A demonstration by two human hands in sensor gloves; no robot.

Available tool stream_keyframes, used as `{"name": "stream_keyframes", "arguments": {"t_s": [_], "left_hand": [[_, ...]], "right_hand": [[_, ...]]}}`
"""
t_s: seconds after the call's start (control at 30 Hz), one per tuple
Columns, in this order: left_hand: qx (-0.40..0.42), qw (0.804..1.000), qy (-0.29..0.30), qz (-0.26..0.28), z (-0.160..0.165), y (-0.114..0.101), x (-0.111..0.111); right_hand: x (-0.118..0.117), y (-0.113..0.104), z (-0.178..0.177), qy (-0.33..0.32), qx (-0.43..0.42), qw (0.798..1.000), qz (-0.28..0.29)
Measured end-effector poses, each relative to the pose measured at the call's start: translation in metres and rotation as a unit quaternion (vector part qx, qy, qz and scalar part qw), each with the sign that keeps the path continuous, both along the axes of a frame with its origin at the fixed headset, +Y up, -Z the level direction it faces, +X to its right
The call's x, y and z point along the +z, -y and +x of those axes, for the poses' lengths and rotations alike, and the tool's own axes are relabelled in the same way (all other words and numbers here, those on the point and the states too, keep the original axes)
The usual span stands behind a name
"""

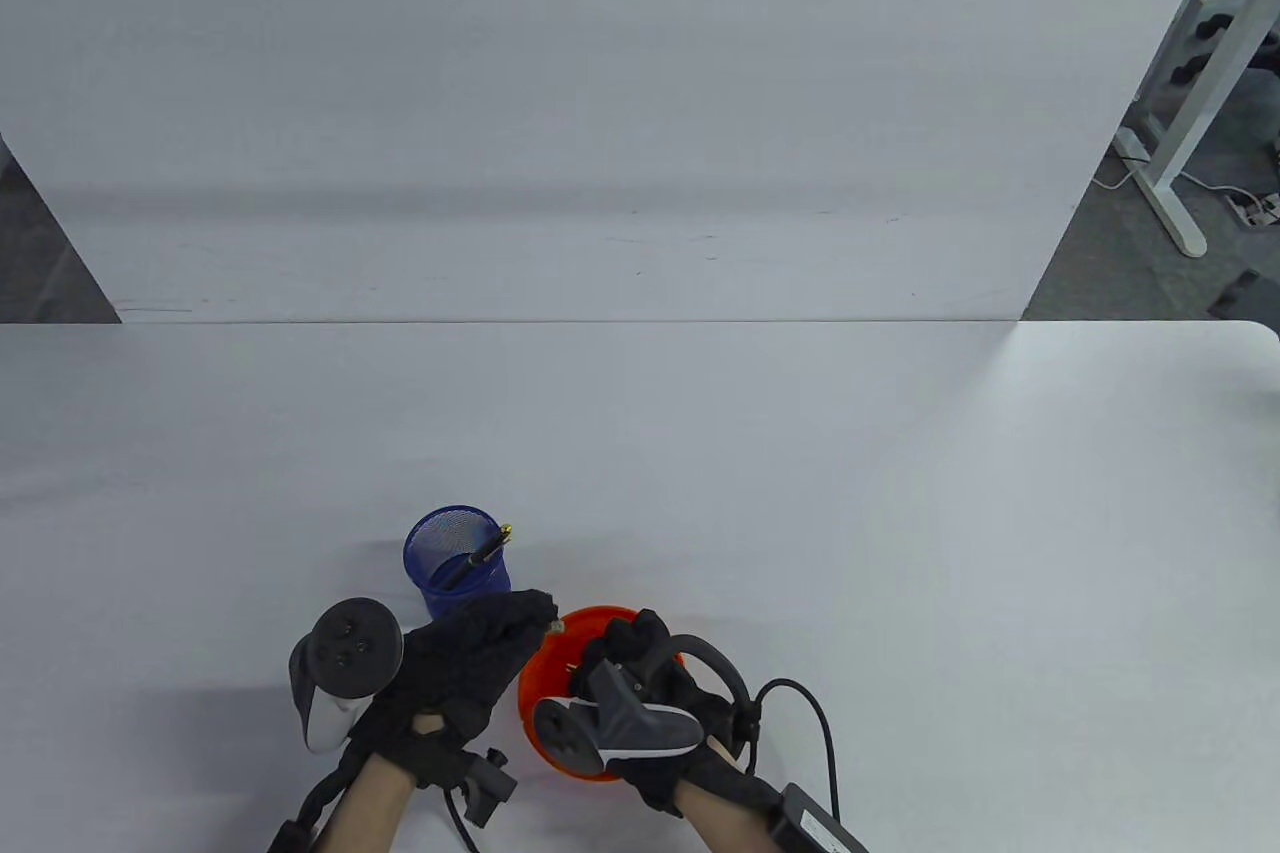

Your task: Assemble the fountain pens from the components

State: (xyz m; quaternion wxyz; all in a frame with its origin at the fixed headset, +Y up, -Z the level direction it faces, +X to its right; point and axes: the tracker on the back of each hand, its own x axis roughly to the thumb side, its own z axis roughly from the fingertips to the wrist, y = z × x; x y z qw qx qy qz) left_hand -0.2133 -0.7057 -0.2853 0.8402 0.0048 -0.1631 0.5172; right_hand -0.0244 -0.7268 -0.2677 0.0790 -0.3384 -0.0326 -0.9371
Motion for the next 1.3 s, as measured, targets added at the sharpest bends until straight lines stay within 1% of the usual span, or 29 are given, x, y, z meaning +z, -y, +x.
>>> {"name": "stream_keyframes", "arguments": {"t_s": [0.03, 0.1, 0.13, 0.17, 0.23, 0.27, 0.33, 0.4, 0.43, 0.47, 0.53, 0.57, 0.63, 0.8, 0.9, 1.07, 1.23, 1.3], "left_hand": [[0.0, 1.0, 0.0, 0.0, 0.0, 0.0, 0.0], [-0.002, 1.0, -0.002, -0.001, 0.0, 0.001, 0.0], [-0.002, 1.0, -0.001, -0.001, 0.0, 0.002, 0.0], [-0.001, 1.0, -0.001, -0.002, 0.001, 0.003, -0.001], [0.002, 1.0, -0.002, -0.005, 0.001, 0.004, 0.0], [0.005, 1.0, -0.003, -0.006, 0.002, 0.004, 0.0], [0.009, 1.0, -0.002, -0.011, 0.003, 0.005, 0.0], [0.012, 1.0, -0.001, -0.014, 0.005, 0.006, 0.001], [0.011, 1.0, 0.0, -0.015, 0.006, 0.006, 0.001], [0.012, 1.0, 0.002, -0.016, 0.006, 0.007, 0.001], [0.014, 1.0, 0.005, -0.017, 0.008, 0.008, 0.001], [0.017, 1.0, 0.011, -0.018, 0.01, 0.008, 0.002], [0.014, 1.0, 0.014, -0.017, 0.012, 0.008, 0.002], [0.013, 1.0, 0.024, -0.015, 0.015, 0.007, 0.003], [0.015, 0.999, 0.03, -0.011, 0.017, 0.007, 0.004], [0.012, 0.999, 0.032, -0.008, 0.018, 0.007, 0.005], [0.027, 0.999, 0.032, -0.014, 0.018, 0.009, 0.004], [0.025, 0.999, 0.029, -0.012, 0.018, 0.008, 0.005]], "right_hand": [[-0.001, -0.008, 0.008, 0.009, -0.034, 0.999, 0.0], [-0.002, -0.019, 0.025, 0.024, -0.105, 0.994, -0.023], [-0.004, -0.024, 0.037, 0.03, -0.156, 0.987, -0.039], [-0.006, -0.027, 0.05, 0.037, -0.202, 0.978, -0.043], [-0.01, -0.031, 0.074, 0.057, -0.269, 0.961, -0.038], [-0.013, -0.033, 0.089, 0.069, -0.318, 0.945, -0.033], [-0.019, -0.036, 0.106, 0.091, -0.403, 0.91, -0.033], [-0.023, -0.035, 0.121, 0.116, -0.503, 0.855, -0.056], [-0.025, -0.033, 0.125, 0.124, -0.541, 0.828, -0.077], [-0.028, -0.03, 0.128, 0.118, -0.571, 0.804, -0.116], [-0.031, -0.024, 0.128, 0.11, -0.612, 0.765, -0.168], [-0.032, -0.02, 0.127, 0.103, -0.624, 0.75, -0.192], [-0.032, -0.017, 0.124, 0.097, -0.627, 0.744, -0.208], [-0.029, -0.017, 0.115, 0.084, -0.614, 0.756, -0.211], [-0.027, -0.018, 0.111, 0.087, -0.605, 0.765, -0.201], [-0.026, -0.019, 0.109, 0.086, -0.599, 0.771, -0.199], [-0.026, -0.018, 0.109, 0.089, -0.598, 0.772, -0.198], [-0.026, -0.018, 0.109, 0.094, -0.593, 0.775, -0.195]]}}
